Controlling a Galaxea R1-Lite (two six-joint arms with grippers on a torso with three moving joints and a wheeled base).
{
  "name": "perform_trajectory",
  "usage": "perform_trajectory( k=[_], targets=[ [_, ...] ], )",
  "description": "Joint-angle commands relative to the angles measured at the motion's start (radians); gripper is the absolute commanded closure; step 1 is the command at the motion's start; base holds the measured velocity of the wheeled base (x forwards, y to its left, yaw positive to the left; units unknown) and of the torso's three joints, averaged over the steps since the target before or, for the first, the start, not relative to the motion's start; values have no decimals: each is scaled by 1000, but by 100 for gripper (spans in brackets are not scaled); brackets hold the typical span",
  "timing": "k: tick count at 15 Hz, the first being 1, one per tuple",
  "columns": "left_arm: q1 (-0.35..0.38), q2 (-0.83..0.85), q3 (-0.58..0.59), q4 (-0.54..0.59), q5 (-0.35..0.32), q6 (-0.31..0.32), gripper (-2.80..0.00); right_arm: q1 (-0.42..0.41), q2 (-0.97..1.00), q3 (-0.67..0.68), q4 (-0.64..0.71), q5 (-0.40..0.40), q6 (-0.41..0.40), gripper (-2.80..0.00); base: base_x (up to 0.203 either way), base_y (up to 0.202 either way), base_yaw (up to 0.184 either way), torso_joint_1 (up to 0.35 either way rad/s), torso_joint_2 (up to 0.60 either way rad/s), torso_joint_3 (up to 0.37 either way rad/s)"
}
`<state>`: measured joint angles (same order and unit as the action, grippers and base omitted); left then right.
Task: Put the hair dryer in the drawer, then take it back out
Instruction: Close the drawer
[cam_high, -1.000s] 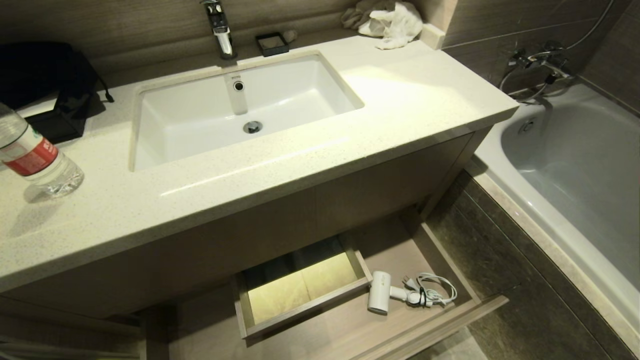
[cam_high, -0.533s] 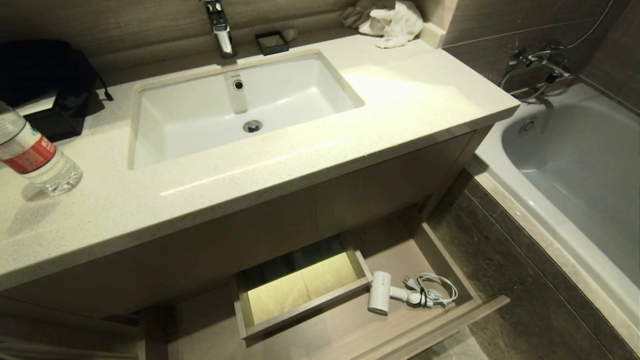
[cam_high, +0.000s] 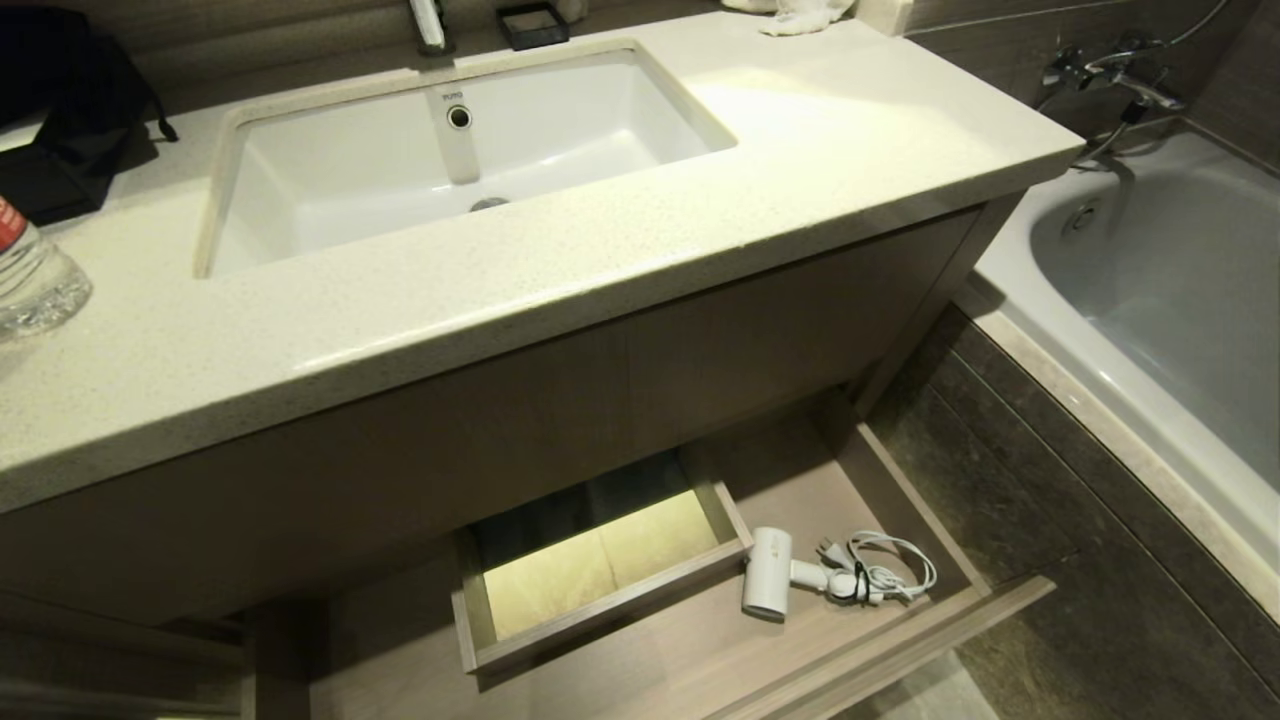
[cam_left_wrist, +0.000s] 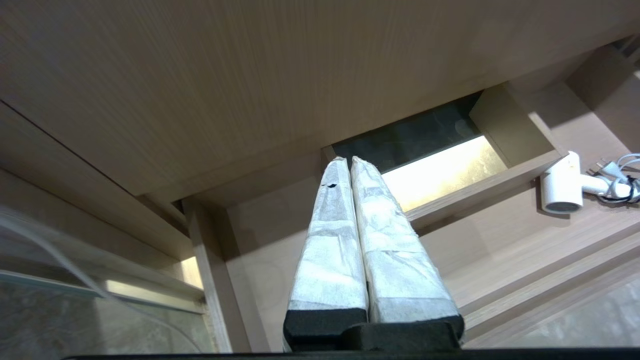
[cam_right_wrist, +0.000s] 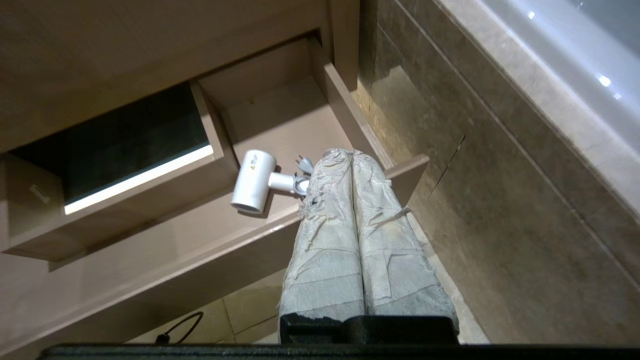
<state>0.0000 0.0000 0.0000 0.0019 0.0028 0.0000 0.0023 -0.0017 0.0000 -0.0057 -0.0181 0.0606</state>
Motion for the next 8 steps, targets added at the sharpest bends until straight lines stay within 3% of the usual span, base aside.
perform_trajectory(
  k=[1,5,8],
  targets=[
    [0,0,0,0,0,0,0,1,3,2,0,0,-1,0,0,0,0,-168,512,349],
    [0,0,0,0,0,0,0,1,3,2,1,0,-2,0,0,0,0,-146,471,326],
    [0,0,0,3,0,3,0,1,3,2,1,0,-1,0,0,0,0,-38,132,98]
  ],
)
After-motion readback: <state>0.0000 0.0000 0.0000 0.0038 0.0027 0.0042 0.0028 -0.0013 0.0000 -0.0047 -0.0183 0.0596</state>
